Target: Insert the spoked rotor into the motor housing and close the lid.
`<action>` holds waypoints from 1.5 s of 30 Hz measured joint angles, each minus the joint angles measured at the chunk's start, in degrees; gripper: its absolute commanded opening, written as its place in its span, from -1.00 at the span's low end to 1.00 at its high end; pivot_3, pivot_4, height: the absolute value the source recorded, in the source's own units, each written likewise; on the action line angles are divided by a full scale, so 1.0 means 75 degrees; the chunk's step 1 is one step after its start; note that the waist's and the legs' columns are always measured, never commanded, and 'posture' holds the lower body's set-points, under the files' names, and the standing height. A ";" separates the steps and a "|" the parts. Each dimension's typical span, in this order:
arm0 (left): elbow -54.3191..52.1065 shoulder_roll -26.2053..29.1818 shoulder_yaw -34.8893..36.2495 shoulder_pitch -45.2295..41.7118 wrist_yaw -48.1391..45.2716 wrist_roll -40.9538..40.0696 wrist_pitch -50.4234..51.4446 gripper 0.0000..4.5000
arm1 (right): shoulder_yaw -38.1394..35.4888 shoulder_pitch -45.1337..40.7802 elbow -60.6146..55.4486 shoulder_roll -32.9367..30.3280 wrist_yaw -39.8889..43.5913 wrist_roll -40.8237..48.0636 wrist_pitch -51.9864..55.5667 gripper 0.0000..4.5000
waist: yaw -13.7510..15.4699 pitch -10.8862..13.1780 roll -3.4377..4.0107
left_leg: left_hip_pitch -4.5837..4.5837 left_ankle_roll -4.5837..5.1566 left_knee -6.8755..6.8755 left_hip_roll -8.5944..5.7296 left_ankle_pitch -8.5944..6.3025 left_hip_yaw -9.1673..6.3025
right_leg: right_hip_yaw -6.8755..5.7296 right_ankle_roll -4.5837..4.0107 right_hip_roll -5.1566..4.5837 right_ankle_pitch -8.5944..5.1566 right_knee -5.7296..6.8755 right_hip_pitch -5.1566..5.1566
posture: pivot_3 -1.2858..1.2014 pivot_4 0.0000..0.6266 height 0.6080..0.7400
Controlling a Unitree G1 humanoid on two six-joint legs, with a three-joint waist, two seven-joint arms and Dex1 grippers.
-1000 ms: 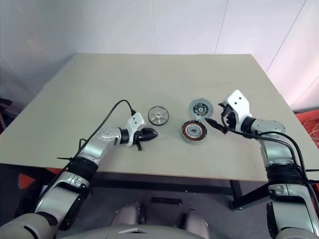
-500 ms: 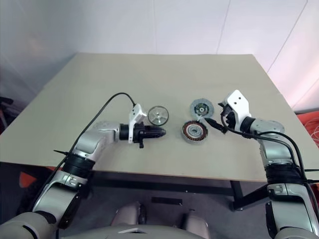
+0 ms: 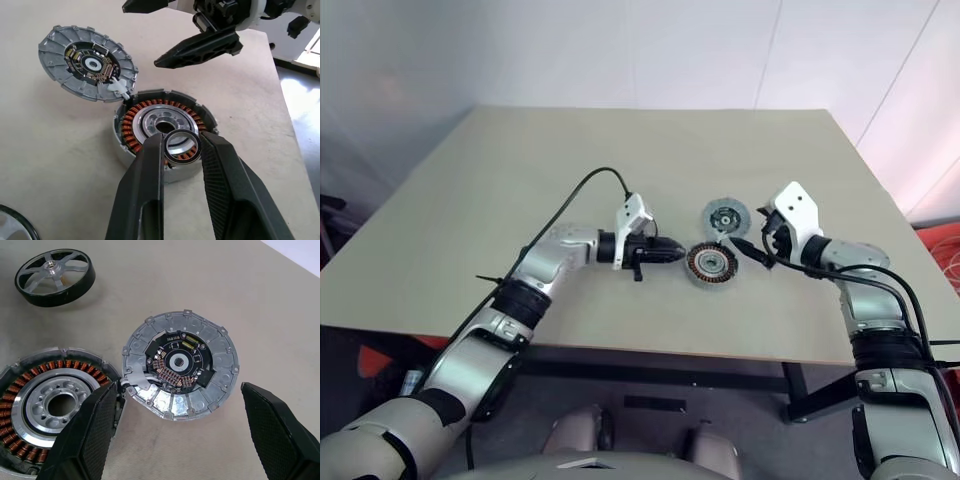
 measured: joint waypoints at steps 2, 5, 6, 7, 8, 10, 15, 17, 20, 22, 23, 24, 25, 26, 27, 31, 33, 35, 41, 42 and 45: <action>0.0561 -0.0214 0.0004 -0.0397 0.0086 0.0165 -0.0387 -0.68 | -0.0002 0.0006 -0.0013 0.0000 -0.0023 0.0001 0.0001 1.00 | 0.0019 0.0000 0.0000 | 0.0000 0.0004 0.0005 -0.0003 -0.0002 0.0000 | 0.0000 0.0009 -0.0005 0.0006 -0.0002 0.0004 | 0.03 -1.00 1.00; 0.1397 -0.0484 0.0004 -0.0968 0.0230 0.0460 -0.0988 -0.68 | -0.0007 0.0012 -0.0021 0.0000 -0.0044 0.0002 0.0001 1.00 | 0.0023 0.0000 -0.0001 | 0.0001 0.0009 0.0008 -0.0004 -0.0005 0.0001 | 0.0001 0.0014 -0.0006 0.0009 -0.0006 0.0006 | 0.03 -1.00 1.00; 0.1582 -0.0532 0.0004 -0.1071 0.0230 0.0508 -0.1116 -0.68 | -0.0011 0.0017 -0.0024 -0.0001 -0.0053 0.0003 0.0002 1.00 | 0.0028 0.0000 0.0000 | 0.0001 0.0010 0.0008 -0.0003 -0.0006 0.0001 | 0.0001 0.0014 -0.0006 0.0009 -0.0006 0.0005 | 0.03 -1.00 1.00; 0.1806 -0.0599 0.0003 -0.1193 0.0219 0.0600 -0.1253 -0.68 | -0.0022 0.0032 -0.0026 -0.0003 -0.0077 0.0004 0.0002 1.00 | 0.0025 0.0000 0.0000 | 0.0000 0.0010 0.0008 -0.0003 -0.0006 0.0002 | 0.0000 0.0014 -0.0006 0.0009 -0.0005 0.0003 | 0.03 -1.00 1.00; 0.1955 -0.0654 0.0003 -0.1257 0.0206 0.0644 -0.1353 -0.68 | -0.0025 0.0048 -0.0026 -0.0004 -0.0084 0.0004 0.0002 1.00 | 0.0023 0.0000 0.0000 | -0.0002 0.0011 0.0008 -0.0002 -0.0006 0.0002 | 0.0000 0.0014 -0.0006 0.0009 -0.0005 0.0001 | 0.03 -1.00 1.00; 0.2275 -0.0779 -0.0009 -0.1374 0.0132 0.0784 -0.1534 -0.68 | -0.0034 0.0135 -0.0045 -0.0017 -0.0091 0.0011 0.0007 1.00 | 0.0038 0.0000 0.0000 | -0.0006 0.0013 0.0008 -0.0002 -0.0007 0.0002 | -0.0001 0.0014 -0.0006 0.0009 -0.0005 -0.0002 | 0.03 -1.00 1.00; 0.2797 -0.1000 -0.0061 -0.1531 -0.0106 0.1078 -0.1836 -0.68 | -0.0053 0.0366 -0.0258 -0.0093 -0.0086 0.0036 0.0117 1.00 | 0.0090 0.0000 -0.0001 | -0.0008 0.0017 0.0010 -0.0005 -0.0010 0.0003 | -0.0001 0.0015 -0.0010 0.0009 -0.0006 -0.0002 | 0.03 -1.00 1.00; 0.2928 -0.1105 -0.0061 -0.1539 -0.0176 0.1143 -0.1906 -0.68 | -0.0102 0.0407 -0.0357 -0.0173 -0.0090 0.0046 0.0165 1.00 | 0.0131 0.0001 -0.0001 | -0.0006 0.0017 0.0011 -0.0004 -0.0010 0.0003 | -0.0001 0.0015 -0.0010 0.0009 -0.0006 0.0000 | 0.03 -1.00 1.00; 0.3100 -0.1207 -0.0059 -0.1553 -0.0222 0.1257 -0.1979 -0.68 | -0.0162 0.0499 -0.0482 -0.0214 -0.0102 0.0047 0.0215 1.00 | 0.0184 0.0000 -0.0001 | -0.0004 0.0017 0.0011 -0.0003 -0.0009 0.0003 | -0.0001 0.0015 -0.0010 0.0009 -0.0004 0.0000 | 0.03 -1.00 1.00; 0.3227 -0.1242 -0.0059 -0.1554 -0.0221 0.1325 -0.2021 -0.68 | -0.0163 0.0539 -0.0524 -0.0214 -0.0107 0.0047 0.0245 1.00 | 0.0186 0.0000 0.0000 | -0.0006 0.0017 0.0011 -0.0003 -0.0009 0.0002 | -0.0001 0.0015 -0.0010 0.0009 -0.0004 0.0000 | 0.03 -1.00 1.00; 0.3279 -0.1261 -0.0059 -0.1554 -0.0221 0.1353 -0.2051 -0.68 | -0.0164 0.0547 -0.0533 -0.0214 -0.0113 0.0047 0.0264 1.00 | 0.0186 0.0000 0.0000 | -0.0007 0.0017 0.0011 -0.0003 -0.0009 0.0003 | -0.0001 0.0016 -0.0010 0.0010 -0.0005 -0.0001 | 0.03 -1.00 1.00; 0.3320 -0.1287 -0.0058 -0.1556 -0.0218 0.1386 -0.2079 -0.68 | -0.0169 0.0557 -0.0554 -0.0214 -0.0121 0.0046 0.0292 1.00 | 0.0188 0.0000 0.0000 | -0.0007 0.0017 0.0011 -0.0004 -0.0009 0.0003 | -0.0001 0.0016 -0.0010 0.0010 -0.0005 0.0000 | 0.03 -1.00 1.00; 0.3374 -0.1308 -0.0057 -0.1559 -0.0214 0.1420 -0.2124 -0.68 | -0.0172 0.0570 -0.0592 -0.0214 -0.0131 0.0047 0.0304 1.00 | 0.0190 0.0000 0.0000 | -0.0007 0.0017 0.0011 -0.0004 -0.0009 0.0002 | -0.0001 0.0016 -0.0010 0.0010 -0.0005 -0.0001 | 0.03 -1.00 1.00; 0.3448 -0.1340 -0.0057 -0.1567 -0.0193 0.1475 -0.2164 -0.68 | -0.0176 0.0579 -0.0620 -0.0214 -0.0152 0.0047 0.0314 1.00 | 0.0190 0.0000 0.0000 | -0.0007 0.0017 0.0011 -0.0004 -0.0010 0.0002 | -0.0002 0.0016 -0.0010 0.0010 -0.0005 0.0000 | 0.03 -1.00 1.00; 0.3494 -0.1365 -0.0057 -0.1567 -0.0179 0.1513 -0.2215 -0.68 | -0.0186 0.0582 -0.0630 -0.0214 -0.0171 0.0047 0.0325 1.00 | 0.0190 0.0000 0.0000 | -0.0008 0.0017 0.0011 -0.0004 -0.0009 0.0002 | -0.0002 0.0016 -0.0010 0.0010 -0.0006 -0.0001 | 0.03 -1.00 1.00; 0.3699 -0.1449 -0.0054 -0.1599 -0.0077 0.1654 -0.2361 -0.68 | -0.0209 0.0619 -0.0635 -0.0214 -0.0209 0.0047 0.0351 1.00 | 0.0191 0.0000 0.0000 | -0.0007 0.0017 0.0011 -0.0003 -0.0010 0.0002 | -0.0002 0.0016 -0.0010 0.0010 -0.0006 0.0000 | 0.03 -1.00 1.00; 0.3798 -0.1509 -0.0038 -0.1612 0.0036 0.1691 -0.2413 -0.68 | -0.0219 0.0642 -0.0638 -0.0214 -0.0234 0.0047 0.0354 1.00 | 0.0190 0.0001 -0.0001 | -0.0007 0.0017 0.0011 -0.0004 -0.0010 0.0002 | -0.0002 0.0016 -0.0011 0.0010 -0.0007 0.0000 | 0.03 -1.00 1.00; 0.3910 -0.1574 -0.0001 -0.1670 0.0208 0.1765 -0.2480 -0.68 | -0.0232 0.0648 -0.0644 -0.0214 -0.0247 0.0046 0.0360 1.00 | 0.0190 0.0001 -0.0001 | -0.0007 0.0017 0.0011 -0.0004 -0.0010 0.0002 | -0.0002 0.0017 -0.0011 0.0010 -0.0007 0.0000 | 0.03 -1.00 1.00; 0.4221 -0.1752 0.0100 -0.1854 0.0740 0.1827 -0.2650 -0.68 | -0.0241 0.0675 -0.0752 -0.0214 -0.0256 0.0048 0.0363 1.00 | 0.0186 0.0001 -0.0001 | -0.0006 0.0018 0.0011 -0.0003 -0.0010 0.0002 | -0.0002 0.0017 -0.0011 0.0011 -0.0008 0.0000 | 0.03 -1.00 1.00; 0.4276 -0.1762 0.0123 -0.1858 0.0787 0.1837 -0.2655 -0.68 | -0.0248 0.0680 -0.0753 -0.0214 -0.0261 0.0048 0.0363 1.00 | 0.0185 0.0001 -0.0001 | -0.0006 0.0018 0.0011 -0.0003 -0.0010 0.0002 | -0.0003 0.0017 -0.0011 0.0011 -0.0008 0.0000 | 0.03 -1.00 1.00; 0.4380 -0.1777 0.0135 -0.1858 0.0836 0.1907 -0.2716 -0.68 | -0.0249 0.0688 -0.0753 -0.0214 -0.0278 0.0048 0.0363 1.00 | 0.0189 0.0001 -0.0002 | -0.0007 0.0018 0.0011 -0.0004 -0.0010 0.0001 | -0.0004 0.0018 -0.0012 0.0011 -0.0010 0.0001 | 0.03 -1.00 1.00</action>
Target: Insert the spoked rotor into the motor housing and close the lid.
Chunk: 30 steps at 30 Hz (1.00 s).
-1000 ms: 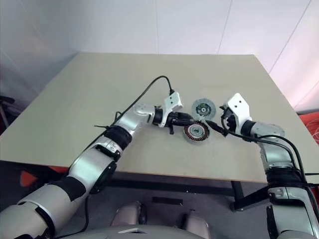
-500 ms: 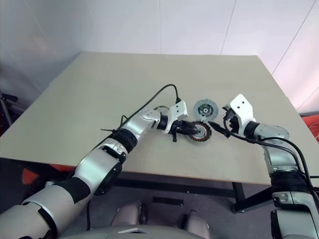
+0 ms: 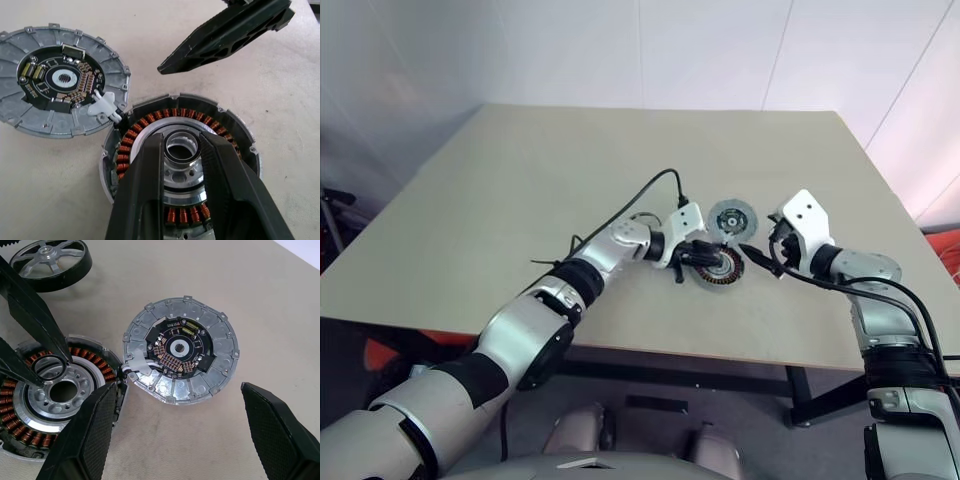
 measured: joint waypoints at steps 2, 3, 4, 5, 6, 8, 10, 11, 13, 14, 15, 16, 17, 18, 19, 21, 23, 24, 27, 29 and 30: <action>0.0024 -0.0003 0.0000 0.0000 0.0002 0.0038 -0.0005 -0.68 | 0.0000 0.0000 -0.0001 0.0000 -0.0015 0.0000 -0.0001 1.00 | 0.0001 0.0000 0.0000 | -0.0001 0.0001 0.0000 -0.0001 -0.0001 0.0000 | 0.0000 0.0002 -0.0002 0.0001 -0.0002 0.0000 | 0.03 -1.00 1.00; 0.0039 -0.0004 0.0000 0.0000 0.0003 0.0048 -0.0014 -0.68 | 0.0000 0.0002 -0.0001 0.0000 -0.0026 0.0000 0.0000 1.00 | 0.0001 0.0000 0.0000 | -0.0001 0.0001 0.0000 -0.0001 -0.0001 0.0000 | 0.0000 0.0002 -0.0002 0.0001 -0.0002 0.0000 | 0.03 -1.00 1.00; 0.0051 -0.0005 0.0000 0.0000 0.0004 0.0056 -0.0024 -0.68 | 0.0000 0.0004 -0.0002 0.0000 -0.0039 0.0000 0.0000 1.00 | 0.0001 0.0000 0.0000 | -0.0001 0.0001 0.0000 -0.0001 -0.0001 0.0000 | 0.0000 0.0002 -0.0002 0.0001 -0.0002 0.0000 | 0.03 -1.00 1.00; 0.0062 -0.0006 0.0000 0.0000 0.0005 0.0069 -0.0042 -0.68 | 0.0000 0.0010 -0.0002 0.0000 -0.0052 0.0000 -0.0001 1.00 | 0.0001 0.0000 0.0000 | -0.0001 0.0001 0.0000 -0.0001 -0.0001 0.0000 | 0.0000 0.0002 -0.0002 0.0001 -0.0002 0.0000 | 0.03 -1.00 1.00; 0.0069 -0.0007 0.0000 0.0000 0.0005 0.0076 -0.0063 -0.68 | 0.0000 0.0017 -0.0002 0.0000 -0.0058 0.0000 -0.0001 1.00 | 0.0001 0.0000 0.0000 | -0.0001 0.0001 0.0000 0.0000 -0.0001 0.0000 | 0.0000 0.0002 -0.0002 0.0001 -0.0002 -0.0001 | 0.03 -1.00 1.00; 0.0085 -0.0008 0.0000 0.0000 0.0001 0.0096 -0.0073 -0.68 | 0.0000 0.0029 -0.0002 0.0001 -0.0075 0.0001 -0.0001 1.00 | 0.0001 0.0000 0.0000 | -0.0001 0.0002 0.0000 0.0000 -0.0001 0.0000 | 0.0000 0.0002 -0.0002 0.0001 -0.0002 -0.0001 | 0.03 -1.00 1.00; 0.0131 -0.0011 -0.0001 0.0000 -0.0004 0.0136 -0.0074 -0.68 | 0.0000 0.0034 -0.0003 0.0001 -0.0098 0.0001 -0.0001 1.00 | 0.0000 0.0000 0.0000 | 0.0000 0.0002 0.0000 -0.0001 -0.0001 0.0000 | 0.0000 0.0002 -0.0002 0.0001 -0.0002 0.0000 | 0.03 -1.00 1.00; 0.0164 -0.0012 -0.0001 0.0000 -0.0009 0.0158 -0.0074 -0.68 | 0.0000 0.0035 -0.0005 0.0001 -0.0105 0.0001 -0.0001 1.00 | 0.0000 0.0000 0.0000 | 0.0000 0.0001 0.0000 0.0000 -0.0001 0.0000 | 0.0000 0.0002 -0.0002 0.0001 -0.0002 0.0000 | 0.03 -1.00 1.00; 0.0218 -0.0014 -0.0002 0.0000 -0.0029 0.0187 -0.0074 -0.68 | 0.0000 0.0037 -0.0008 0.0001 -0.0116 0.0002 -0.0001 1.00 | 0.0000 0.0000 0.0000 | 0.0000 0.0001 0.0000 0.0000 -0.0001 0.0000 | 0.0000 0.0002 -0.0002 0.0001 -0.0002 0.0000 | 0.03 -1.00 1.00; 0.0240 -0.0015 -0.0002 0.0000 -0.0053 0.0198 -0.0074 -0.68 | 0.0000 0.0038 -0.0009 0.0001 -0.0123 0.0002 -0.0002 1.00 | 0.0000 0.0000 0.0000 | 0.0000 0.0001 0.0000 0.0000 -0.0001 0.0000 | 0.0000 0.0002 -0.0002 0.0001 -0.0002 0.0000 | 0.03 -1.00 1.00; 0.0244 -0.0016 -0.0002 0.0000 -0.0093 0.0207 -0.0074 -0.68 | 0.0000 0.0039 -0.0009 0.0001 -0.0127 0.0002 -0.0002 1.00 | 0.0000 0.0000 0.0000 | -0.0001 0.0001 0.0000 0.0000 -0.0001 0.0000 | 0.0000 0.0002 -0.0002 0.0001 -0.0002 -0.0001 | 0.03 -1.00 1.00; 0.0244 -0.0016 -0.0002 0.0000 -0.0131 0.0210 -0.0074 -0.52 | 0.0000 0.0040 -0.0010 0.0001 -0.0130 0.0002 -0.0003 1.00 | 0.0000 0.0000 0.0000 | -0.0001 0.0002 0.0000 0.0000 -0.0001 0.0000 | 0.0000 0.0002 -0.0002 0.0001 -0.0002 0.0000 | 0.03 -1.00 1.00; 0.0244 -0.0017 -0.0002 -0.0001 -0.0163 0.0212 -0.0074 -0.35 | 0.0000 0.0042 -0.0010 0.0001 -0.0132 0.0002 -0.0004 1.00 | 0.0000 0.0000 0.0000 | -0.0001 0.0002 0.0000 0.0000 -0.0001 0.0000 | 0.0000 0.0002 -0.0002 0.0001 -0.0003 -0.0001 | 0.03 -1.00 1.00; 0.0244 -0.0018 -0.0003 -0.0001 -0.0163 0.0224 -0.0077 -0.24 | 0.0000 0.0045 -0.0011 0.0001 -0.0136 0.0002 -0.0005 1.00 | 0.0000 0.0000 0.0000 | -0.0001 0.0002 -0.0001 0.0000 -0.0001 0.0000 | 0.0000 0.0002 -0.0002 0.0001 -0.0003 -0.0001 | 0.03 -1.00 1.00; 0.0245 -0.0018 -0.0003 -0.0001 -0.0128 0.0236 -0.0087 -0.13 | 0.0000 0.0049 -0.0011 0.0001 -0.0139 0.0002 -0.0006 1.00 | 0.0000 0.0000 0.0000 | -0.0001 0.0002 -0.0001 0.0000 -0.0001 0.0000 | 0.0000 0.0002 -0.0002 0.0001 -0.0003 -0.0001 | 0.03 -1.00 1.00; 0.0249 -0.0021 -0.0002 -0.0002 0.0021 0.0266 -0.0094 -0.13 | 0.0000 0.0064 -0.0012 0.0001 -0.0146 0.0003 -0.0010 1.00 | -0.0001 0.0000 0.0000 | -0.0001 0.0002 -0.0001 0.0000 -0.0001 0.0000 | 0.0000 0.0002 -0.0002 0.0001 -0.0003 0.0000 | 0.03 -1.00 1.00; 0.0256 -0.0022 0.0005 -0.0003 0.0137 0.0274 -0.0093 -0.13 | 0.0000 0.0092 -0.0014 0.0001 -0.0152 0.0003 -0.0013 1.00 | -0.0001 0.0001 -0.0001 | -0.0001 0.0002 -0.0001 -0.0001 -0.0001 0.0000 | 0.0000 0.0002 -0.0002 0.0001 -0.0004 0.0000 | 0.03 -1.00 1.00; 0.0260 -0.0022 0.0022 -0.0004 0.0153 0.0274 -0.0093 -0.13 | 0.0000 0.0104 -0.0014 0.0001 -0.0154 0.0003 -0.0013 1.00 | -0.0001 0.0001 -0.0001 | -0.0001 0.0002 -0.0001 -0.0001 -0.0001 0.0000 | 0.0000 0.0002 -0.0002 0.0001 -0.0004 0.0000 | 0.03 -1.00 1.00; 0.0259 -0.0023 0.0143 -0.0011 0.0178 0.0238 -0.0098 -0.13 | 0.0000 0.0111 -0.0014 0.0001 -0.0154 0.0004 -0.0016 1.00 | -0.0001 0.0001 -0.0001 | -0.0001 0.0002 -0.0001 0.0000 -0.0001 0.0000 | 0.0000 0.0002 -0.0002 0.0001 -0.0004 -0.0001 | 0.03 -1.00 1.00; 0.0255 -0.0023 0.0254 -0.0030 0.0183 0.0176 -0.0101 -0.13 | 0.0000 0.0112 -0.0014 0.0001 -0.0154 0.0007 -0.0016 1.00 | -0.0001 0.0001 -0.0001 | -0.0001 0.0002 -0.0001 0.0000 -0.0002 0.0000 | 0.0000 0.0002 -0.0002 0.0001 -0.0005 0.0000 | 0.03 -1.00 1.00; 0.0248 -0.0023 0.0304 -0.0042 0.0185 0.0149 -0.0102 -0.13 | 0.0000 0.0112 -0.0014 0.0001 -0.0153 0.0009 -0.0016 1.00 | -0.0001 0.0001 -0.0001 | -0.0001 0.0002 -0.0001 0.0000 -0.0002 0.0000 | 0.0000 0.0002 -0.0002 0.0001 -0.0005 0.0000 | 0.03 -1.00 1.00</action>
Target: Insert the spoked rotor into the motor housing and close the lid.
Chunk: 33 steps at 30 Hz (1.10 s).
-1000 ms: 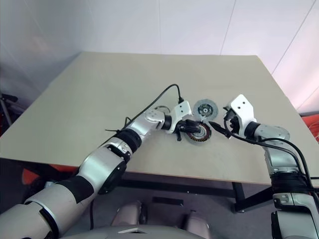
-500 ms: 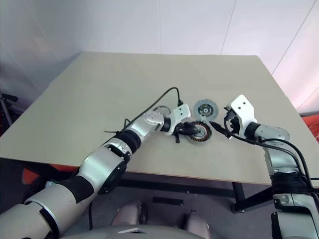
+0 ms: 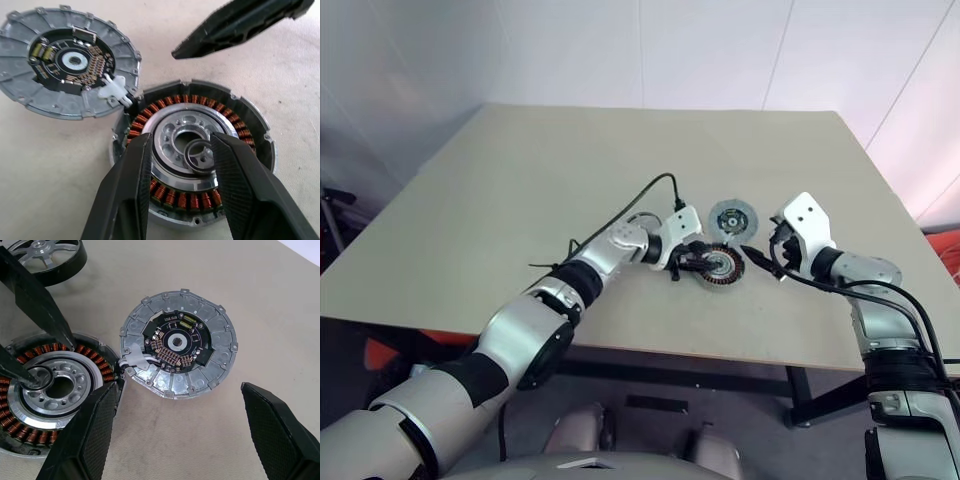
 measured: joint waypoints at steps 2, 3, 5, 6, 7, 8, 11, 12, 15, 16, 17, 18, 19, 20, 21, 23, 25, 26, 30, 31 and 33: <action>-0.0041 0.0005 0.0244 -0.0011 -0.0007 -0.0173 -0.0017 -0.13 | -0.0001 0.0020 -0.0057 0.0000 0.0008 0.0002 0.0002 1.00 | 0.0000 0.0000 0.0000 | -0.0002 0.0000 0.0000 0.0000 0.0000 0.0000 | 0.0000 0.0000 0.0000 0.0000 0.0000 -0.0002 | 0.03 -1.00 1.00; -0.0094 0.0008 0.0354 -0.0024 -0.0018 -0.0271 -0.0024 -0.13 | -0.0001 0.0037 -0.0124 0.0000 0.0020 0.0006 0.0003 1.00 | 0.0001 0.0000 0.0000 | -0.0002 0.0000 0.0000 0.0001 0.0000 0.0000 | -0.0001 0.0000 0.0000 0.0000 0.0000 -0.0002 | 0.03 -1.00 1.00; -0.0312 0.0060 0.0574 -0.0070 -0.0048 -0.0446 -0.0024 -0.13 | -0.0001 0.0040 -0.0225 0.0000 0.0041 0.0012 0.0011 1.00 | 0.0001 0.0001 0.0000 | -0.0003 0.0001 0.0000 0.0000 0.0000 0.0000 | -0.0001 0.0000 0.0000 0.0000 0.0000 -0.0003 | 0.03 -1.00 1.00; -0.0429 0.0081 0.0634 -0.0106 -0.0054 -0.0489 -0.0022 -0.13 | -0.0001 0.0045 -0.0287 -0.0001 0.0058 0.0012 0.0019 1.00 | 0.0001 0.0001 0.0000 | -0.0003 0.0002 0.0000 0.0000 -0.0001 0.0001 | -0.0001 0.0000 -0.0001 0.0000 -0.0001 -0.0003 | 0.03 -1.00 1.00; -0.0596 0.0124 0.0716 -0.0105 -0.0080 -0.0562 -0.0013 -0.13 | -0.0001 0.0050 -0.0374 -0.0001 0.0085 0.0012 0.0032 1.00 | -0.0003 0.0001 0.0000 | -0.0003 0.0002 0.0000 0.0000 -0.0001 0.0002 | -0.0001 0.0000 -0.0001 0.0000 -0.0001 -0.0004 | 0.03 -1.00 1.00; -0.0829 0.0210 0.0805 -0.0099 -0.0119 -0.0669 0.0037 -0.13 | 0.0000 0.0064 -0.0511 -0.0016 0.0144 0.0017 0.0072 1.00 | -0.0008 0.0001 0.0000 | -0.0002 0.0002 -0.0001 0.0003 -0.0001 0.0002 | -0.0001 0.0000 -0.0001 0.0000 0.0000 -0.0005 | 0.03 -1.00 1.00; -0.1825 0.0724 0.1105 0.0126 -0.0209 -0.1019 0.0379 -0.13 | 0.0054 0.0148 -0.1141 -0.0229 0.0445 0.0042 0.0335 1.00 | -0.0024 0.0000 0.0007 | 0.0001 0.0002 -0.0008 0.0007 -0.0001 0.0003 | -0.0001 -0.0001 0.0001 -0.0001 0.0002 -0.0010 | 0.03 -1.00 1.00; -0.2130 0.0927 0.1180 0.0247 -0.0205 -0.1103 0.0507 -0.12 | 0.0067 0.0182 -0.1337 -0.0297 0.0541 0.0061 0.0402 0.92 | -0.0020 -0.0001 0.0008 | 0.0002 0.0001 -0.0010 0.0010 -0.0001 0.0002 | -0.0003 -0.0001 0.0002 -0.0001 0.0001 -0.0009 | 0.03 -1.00 1.00; -0.3527 0.1567 0.1337 0.1180 -0.0134 -0.1309 0.1047 -0.11 | 0.0251 0.0196 -0.1909 -0.0328 0.0829 0.0209 0.0706 0.60 | -0.0028 -0.0003 0.0011 | 0.0001 0.0001 -0.0012 0.0010 -0.0002 0.0003 | -0.0002 -0.0002 0.0001 -0.0001 -0.0002 -0.0009 | 0.03 -1.00 1.00; -0.3977 0.1734 0.1378 0.1545 -0.0062 -0.1351 0.1255 -0.11 | 0.0311 0.0173 -0.2026 -0.0318 0.0893 0.0264 0.0775 0.45 | -0.0027 -0.0002 0.0011 | -0.0005 0.0001 -0.0012 0.0010 -0.0002 0.0003 | -0.0002 -0.0002 0.0001 -0.0001 -0.0002 -0.0014 | 0.03 -1.00 1.00; -0.4441 0.1907 0.1418 0.1938 0.0021 -0.1426 0.1513 -0.11 | 0.0355 0.0158 -0.2121 -0.0315 0.0933 0.0293 0.0833 0.28 | -0.0025 -0.0002 0.0012 | -0.0006 0.0001 -0.0011 0.0009 -0.0002 0.0003 | -0.0002 -0.0002 0.0000 -0.0001 -0.0002 -0.0014 | 0.03 -1.00 1.00; -0.4756 0.2054 0.1436 0.2230 0.0104 -0.1472 0.1763 -0.11 | 0.0381 0.0130 -0.2159 -0.0310 0.0963 0.0300 0.0874 0.12 | -0.0014 0.0001 0.0007 | -0.0010 0.0001 -0.0009 0.0009 -0.0002 0.0002 | -0.0002 -0.0002 0.0000 -0.0001 -0.0003 -0.0014 | 0.03 -1.00 1.00; -0.5148 0.2180 0.1439 0.2500 0.0198 -0.1500 0.1978 -0.11 | 0.0423 0.0079 -0.2183 -0.0291 0.1009 0.0305 0.0914 -0.03 | -0.0001 0.0003 0.0004 | -0.0014 -0.0001 -0.0009 0.0007 0.0000 -0.0001 | -0.0002 -0.0002 0.0000 -0.0001 -0.0003 -0.0013 | 0.03 -1.00 1.00; -0.5594 0.2302 0.1446 0.2774 0.0311 -0.1553 0.2211 -0.11 | 0.0508 0.0022 -0.2190 -0.0257 0.1031 0.0303 0.0933 -0.21 | 0.0003 0.0003 0.0004 | -0.0010 -0.0003 -0.0008 0.0006 -0.0002 -0.0001 | -0.0002 -0.0001 -0.0001 -0.0001 -0.0005 -0.0007 | 0.03 -1.00 1.00; -0.5980 0.2391 0.1478 0.2992 0.0417 -0.1621 0.2418 -0.11 | 0.0589 -0.0009 -0.2185 -0.0201 0.1049 0.0291 0.0932 -0.34 | 0.0005 0.0004 0.0002 | -0.0007 -0.0008 -0.0008 0.0006 -0.0005 -0.0002 | -0.0001 -0.0001 -0.0001 -0.0001 -0.0008 -0.0002 | 0.03 -1.00 1.00; -0.6814 0.2513 0.1619 0.3438 0.0701 -0.1789 0.2831 -0.11 | 0.0838 -0.0098 -0.2083 -0.0043 0.1099 0.0261 0.0907 -0.34 | -0.0038 0.0004 0.0001 | -0.0002 -0.0032 -0.0008 0.0007 -0.0017 0.0001 | 0.0002 -0.0001 -0.0001 -0.0001 -0.0007 -0.0003 | 0.03 -1.00 1.00; -0.7422 0.2551 0.1691 0.3733 0.0977 -0.1933 0.3186 -0.11 | 0.1041 -0.0142 -0.1863 0.0034 0.1210 0.0252 0.0906 -0.34 | -0.0036 0.0004 0.0001 | 0.0000 -0.0038 -0.0011 0.0007 -0.0014 0.0000 | 0.0002 -0.0001 0.0000 -0.0001 -0.0005 -0.0004 | 0.03 -1.00 1.00; -0.7672 0.2551 0.1701 0.3862 0.1099 -0.1971 0.3317 -0.11 | 0.1115 -0.0152 -0.1755 0.0041 0.1285 0.0251 0.0907 -0.34 | -0.0037 0.0005 0.0001 | 0.0001 -0.0039 -0.0011 0.0007 -0.0014 0.0000 | 0.0002 -0.0001 0.0001 -0.0001 -0.0006 -0.0003 | 0.03 -1.00 1.00; -0.8238 0.2553 0.1695 0.4175 0.1463 -0.2109 0.3667 -0.11 | 0.1385 -0.0176 -0.1266 0.0042 0.1628 0.0167 0.0840 -0.34 | -0.0057 0.0005 0.0000 | 0.0001 -0.0039 -0.0011 0.0007 -0.0014 0.0001 | 0.0004 -0.0001 0.0003 -0.0001 -0.0008 -0.0005 | 0.03 -1.00 1.00; -0.8310 0.2556 0.1691 0.4204 0.1504 -0.2124 0.3715 -0.11 | 0.1458 -0.0188 -0.1129 0.0044 0.1685 0.0134 0.0800 -0.34 | -0.0065 0.0005 0.0000 | 0.0001 -0.0039 -0.0011 0.0007 -0.0014 0.0001 | 0.0005 -0.0001 0.0003 -0.0001 -0.0007 -0.0004 | 0.03 -1.00 1.00; -0.8441 0.2566 0.1678 0.4265 0.1616 -0.2166 0.3782 -0.11 | 0.1548 -0.0285 -0.0736 0.0048 0.1758 0.0059 0.0672 -0.34 | -0.0088 0.0005 0.0000 | 0.0000 -0.0040 -0.0011 0.0006 -0.0014 0.0001 | 0.0005 0.0000 0.0003 -0.0001 -0.0007 -0.0005 | 0.03 -1.00 1.00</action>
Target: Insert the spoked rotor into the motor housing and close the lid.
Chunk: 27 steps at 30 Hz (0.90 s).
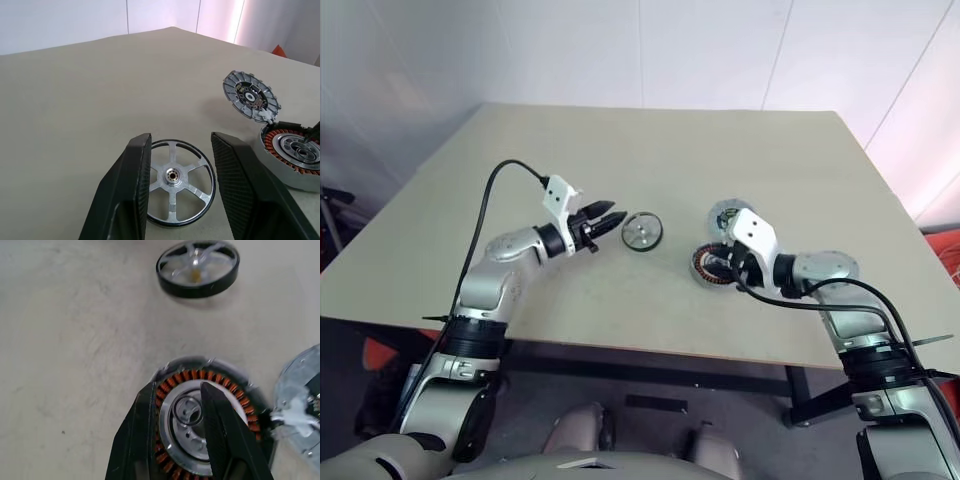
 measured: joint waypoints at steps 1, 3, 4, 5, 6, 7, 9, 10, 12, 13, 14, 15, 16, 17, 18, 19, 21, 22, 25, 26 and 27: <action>-0.0030 0.0005 -0.0006 0.0026 0.0035 -0.0017 0.0014 -0.11 | 0.0018 -0.0069 0.0142 0.0004 0.0016 -0.0051 -0.0053 -0.34 | -0.0017 0.0000 0.0000 | 0.0000 0.0000 0.0000 0.0000 0.0000 0.0000 | 0.0000 0.0000 0.0000 0.0000 0.0000 0.0000 | 0.03 -1.00 1.00; -0.0109 0.0012 -0.0028 0.0103 0.0107 -0.0055 0.0032 -0.11 | 0.0025 -0.0236 0.0400 0.0008 0.0033 -0.0108 -0.0163 -0.34 | -0.0077 0.0000 0.0000 | 0.0000 0.0000 0.0000 0.0000 0.0001 -0.0001 | 0.0000 0.0000 0.0001 0.0000 0.0001 0.0000 | 0.03 -1.00 1.00; -0.0144 0.0015 -0.0048 0.0141 0.0151 -0.0067 0.0056 -0.11 | 0.0030 -0.0330 0.0534 0.0020 0.0056 -0.0137 -0.0245 -0.34 | -0.0108 0.0000 0.0000 | 0.0000 0.0000 0.0000 0.0001 0.0000 -0.0001 | 0.0000 0.0000 0.0002 0.0000 0.0000 0.0001 | 0.03 -1.00 1.00; -0.0168 0.0015 -0.0073 0.0160 0.0176 -0.0077 0.0080 -0.11 | 0.0032 -0.0389 0.0658 0.0027 0.0071 -0.0173 -0.0321 -0.34 | -0.0124 0.0000 -0.0001 | 0.0000 0.0000 0.0000 0.0001 0.0000 -0.0001 | 0.0000 0.0000 0.0002 0.0000 0.0001 0.0001 | 0.03 -1.00 1.00; -0.0199 0.0018 -0.0087 0.0185 0.0196 -0.0087 0.0089 -0.11 | 0.0045 -0.0457 0.0798 0.0043 0.0080 -0.0217 -0.0376 -0.34 | -0.0136 0.0000 -0.0001 | -0.0001 0.0000 0.0000 0.0001 0.0001 -0.0001 | 0.0000 0.0000 0.0003 0.0000 0.0001 -0.0001 | 0.03 -1.00 1.00; -0.0238 0.0019 -0.0091 0.0212 0.0216 -0.0097 0.0091 -0.11 | 0.0079 -0.0531 0.0949 0.0062 0.0085 -0.0250 -0.0427 -0.34 | -0.0145 0.0000 0.0000 | 0.0000 0.0000 0.0000 0.0001 0.0001 -0.0001 | 0.0000 0.0000 0.0003 0.0000 0.0001 0.0000 | 0.03 -1.00 1.00; -0.0260 0.0021 -0.0095 0.0249 0.0247 -0.0111 0.0091 -0.11 | 0.0111 -0.0583 0.1117 0.0088 0.0092 -0.0285 -0.0538 -0.34 | -0.0151 0.0000 0.0000 | 0.0000 0.0001 0.0000 0.0002 0.0001 0.0000 | 0.0000 0.0000 0.0004 0.0000 0.0002 -0.0001 | 0.03 -1.00 1.00; -0.0260 0.0028 -0.0095 0.0270 0.0264 -0.0112 0.0091 -0.11 | 0.0114 -0.0598 0.1150 0.0094 0.0097 -0.0297 -0.0589 -0.34 | -0.0152 0.0000 0.0000 | 0.0000 0.0001 0.0000 0.0002 0.0001 0.0000 | 0.0000 0.0000 0.0004 0.0000 0.0002 -0.0001 | 0.03 -1.00 1.00; -0.0259 0.0087 -0.0095 0.0308 0.0291 -0.0115 0.0091 -0.11 | 0.0115 -0.0610 0.1184 0.0094 0.0102 -0.0321 -0.0649 -0.34 | -0.0152 0.0000 0.0000 | 0.0000 0.0000 0.0000 0.0002 0.0001 -0.0001 | 0.0000 0.0000 0.0004 0.0000 0.0002 0.0000 | 0.03 -1.00 1.00; -0.0259 0.0124 -0.0093 0.0308 0.0304 -0.0115 0.0089 -0.11 | 0.0116 -0.0610 0.1184 0.0095 0.0104 -0.0330 -0.0654 -0.34 | -0.0152 0.0000 0.0000 | 0.0001 0.0000 0.0001 0.0002 0.0001 0.0000 | 0.0000 0.0000 0.0004 0.0000 0.0002 0.0001 | 0.03 -1.00 1.00; -0.0259 0.0156 -0.0089 0.0308 0.0312 -0.0116 0.0087 -0.11 | 0.0116 -0.0609 0.1184 0.0097 0.0104 -0.0334 -0.0655 -0.34 | -0.0153 0.0000 -0.0001 | 0.0003 0.0001 0.0001 0.0001 0.0001 0.0000 | 0.0001 0.0000 0.0004 0.0000 0.0002 0.0002 | 0.03 -1.00 1.00; -0.0258 0.0172 -0.0088 0.0309 0.0316 -0.0119 0.0086 -0.11 | 0.0116 -0.0609 0.1184 0.0101 0.0104 -0.0334 -0.0655 -0.34 | -0.0152 0.0000 0.0000 | 0.0003 0.0000 0.0001 0.0001 0.0001 0.0000 | 0.0001 0.0000 0.0004 0.0000 0.0002 0.0002 | 0.03 -1.00 1.00; -0.0257 0.0181 -0.0089 0.0309 0.0318 -0.0127 0.0083 -0.11 | 0.0116 -0.0608 0.1184 0.0112 0.0103 -0.0334 -0.0655 -0.34 | -0.0152 0.0000 0.0000 | 0.0003 0.0001 0.0001 0.0001 0.0001 -0.0001 | 0.0001 0.0000 0.0004 0.0000 0.0002 0.0002 | 0.03 -1.00 1.00; -0.0255 0.0191 -0.0089 0.0309 0.0320 -0.0135 0.0078 -0.11 | 0.0116 -0.0608 0.1184 0.0134 0.0101 -0.0333 -0.0655 -0.34 | -0.0153 0.0000 0.0000 | 0.0003 0.0000 0.0001 0.0001 0.0001 0.0000 | 0.0001 0.0000 0.0004 0.0000 0.0002 0.0002 | 0.03 -1.00 1.00; -0.0252 0.0193 -0.0091 0.0308 0.0322 -0.0138 0.0075 -0.11 | 0.0116 -0.0607 0.1181 0.0145 0.0098 -0.0333 -0.0655 -0.34 | -0.0153 0.0000 0.0000 | 0.0003 0.0000 0.0001 0.0001 0.0001 -0.0001 | 0.0000 0.0000 0.0004 0.0000 0.0003 0.0002 | 0.03 -1.00 1.00; -0.0245 0.0194 -0.0094 0.0309 0.0323 -0.0139 0.0070 -0.11 | 0.0116 -0.0604 0.1173 0.0146 0.0095 -0.0333 -0.0652 -0.34 | -0.0152 0.0000 0.0000 | 0.0003 0.0001 0.0001 0.0001 0.0001 0.0000 | 0.0001 0.0000 0.0004 0.0000 0.0004 0.0002 | 0.03 -1.00 1.00; -0.0229 0.0196 -0.0102 0.0309 0.0328 -0.0139 0.0067 -0.11 | 0.0116 -0.0586 0.1130 0.0146 0.0090 -0.0333 -0.0638 -0.34 | -0.0152 0.0000 0.0000 | 0.0002 0.0001 0.0001 0.0001 0.0001 0.0000 | 0.0001 0.0000 0.0004 0.0000 0.0004 0.0001 | 0.03 -1.00 1.00; -0.0225 0.0196 -0.0108 0.0309 0.0332 -0.0139 0.0063 -0.11 | 0.0116 -0.0569 0.1085 0.0145 0.0090 -0.0333 -0.0619 -0.34 | -0.0151 0.0000 0.0000 | 0.0002 0.0001 0.0001 0.0001 0.0001 0.0000 | 0.0001 0.0000 0.0004 0.0000 0.0003 0.0001 | 0.03 -1.00 1.00; -0.0205 0.0196 -0.0137 0.0309 0.0336 -0.0138 0.0059 -0.11 | 0.0116 -0.0536 0.0932 0.0145 0.0083 -0.0333 -0.0526 -0.34 | -0.0151 0.0000 0.0000 | 0.0002 0.0001 0.0001 0.0001 0.0001 0.0000 | 0.0001 0.0000 0.0004 0.0000 0.0003 0.0001 | 0.03 -1.00 1.00; -0.0199 0.0196 -0.0144 0.0310 0.0335 -0.0138 0.0057 -0.11 | 0.0116 -0.0534 0.0883 0.0145 0.0073 -0.0333 -0.0499 -0.34 | -0.0150 0.0000 0.0000 | 0.0003 0.0001 0.0001 0.0001 0.0001 0.0000 | 0.0001 0.0000 0.0004 0.0000 0.0003 0.0001 | 0.03 -1.00 1.00; -0.0195 0.0198 -0.0159 0.0311 0.0335 -0.0138 0.0056 -0.11 | 0.0116 -0.0534 0.0859 0.0146 0.0061 -0.0333 -0.0482 -0.34 | -0.0150 0.0000 0.0000 | 0.0003 0.0001 0.0001 0.0001 0.0001 0.0000 | 0.0001 0.0000 0.0004 0.0000 0.0004 0.0002 | 0.03 -1.00 1.00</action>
